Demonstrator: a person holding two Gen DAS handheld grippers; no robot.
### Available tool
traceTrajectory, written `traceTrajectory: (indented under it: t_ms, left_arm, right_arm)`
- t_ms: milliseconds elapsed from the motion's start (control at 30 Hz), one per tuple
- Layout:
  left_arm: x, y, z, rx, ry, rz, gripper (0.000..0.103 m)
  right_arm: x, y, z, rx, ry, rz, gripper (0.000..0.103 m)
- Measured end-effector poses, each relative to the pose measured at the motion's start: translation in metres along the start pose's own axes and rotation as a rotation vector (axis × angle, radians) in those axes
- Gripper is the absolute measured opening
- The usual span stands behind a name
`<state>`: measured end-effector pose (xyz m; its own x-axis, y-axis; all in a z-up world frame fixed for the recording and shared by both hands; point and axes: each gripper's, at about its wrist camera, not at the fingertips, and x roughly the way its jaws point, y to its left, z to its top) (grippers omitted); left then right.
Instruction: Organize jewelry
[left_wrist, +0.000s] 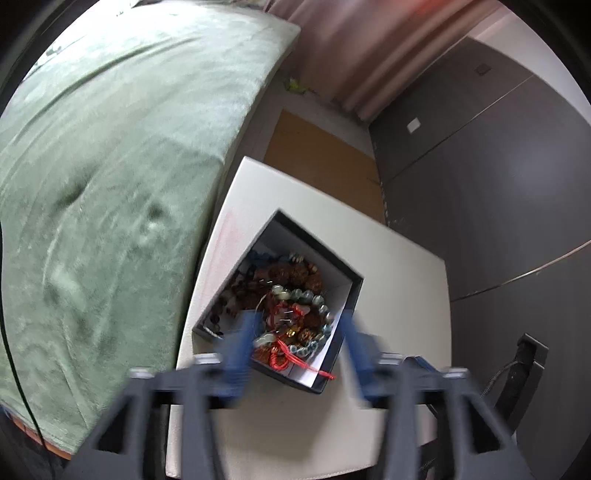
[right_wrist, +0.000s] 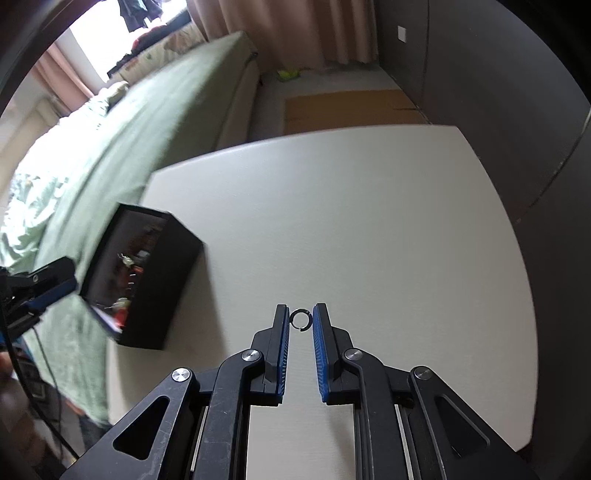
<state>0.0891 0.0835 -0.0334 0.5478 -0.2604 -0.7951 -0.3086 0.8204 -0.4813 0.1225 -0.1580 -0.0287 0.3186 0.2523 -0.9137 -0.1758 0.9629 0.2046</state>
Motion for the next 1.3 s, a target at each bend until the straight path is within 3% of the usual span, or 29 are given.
traceTrajectory:
  t_ms: [333, 633, 667, 700, 733, 767, 1067, 1167, 1300]
  left_arm:
    - [-0.023, 0.016, 0.013, -0.04, -0.061, 0.022, 0.066]
    - [-0.031, 0.029, 0.023, -0.073, -0.088, 0.019, 0.066]
    - [-0.032, 0.03, 0.023, -0.072, -0.09, 0.021, 0.066]
    - [-0.032, 0.03, 0.023, -0.07, -0.091, 0.023, 0.066]
    - [-0.032, 0.031, 0.023, -0.067, -0.092, 0.026, 0.066]
    - [-0.032, 0.032, 0.023, -0.066, -0.092, 0.027, 0.066]
    - [-0.037, 0.025, 0.017, -0.041, -0.125, 0.038, 0.066]
    - [-0.039, 0.012, 0.01, -0.01, -0.141, 0.036, 0.072]
    - [-0.039, -0.007, -0.005, 0.058, -0.159, 0.05, 0.077]
  right_arm:
    - [-0.018, 0.039, 0.01, 0.014, -0.08, 0.267, 0.015]
    - [-0.006, 0.098, 0.019, -0.002, -0.109, 0.509, 0.015]
    - [-0.004, 0.102, 0.019, -0.002, -0.105, 0.521, 0.024]
    - [-0.002, 0.104, 0.019, 0.001, -0.094, 0.524, 0.032]
    - [-0.001, 0.103, 0.018, 0.011, -0.093, 0.519, 0.047]
    - [-0.001, 0.102, 0.017, 0.024, -0.104, 0.506, 0.051]
    - [-0.019, 0.069, 0.006, 0.075, -0.124, 0.421, 0.052]
    - [-0.031, 0.057, 0.001, 0.087, -0.146, 0.377, 0.06]
    - [-0.043, 0.041, -0.004, 0.101, -0.165, 0.33, 0.061]
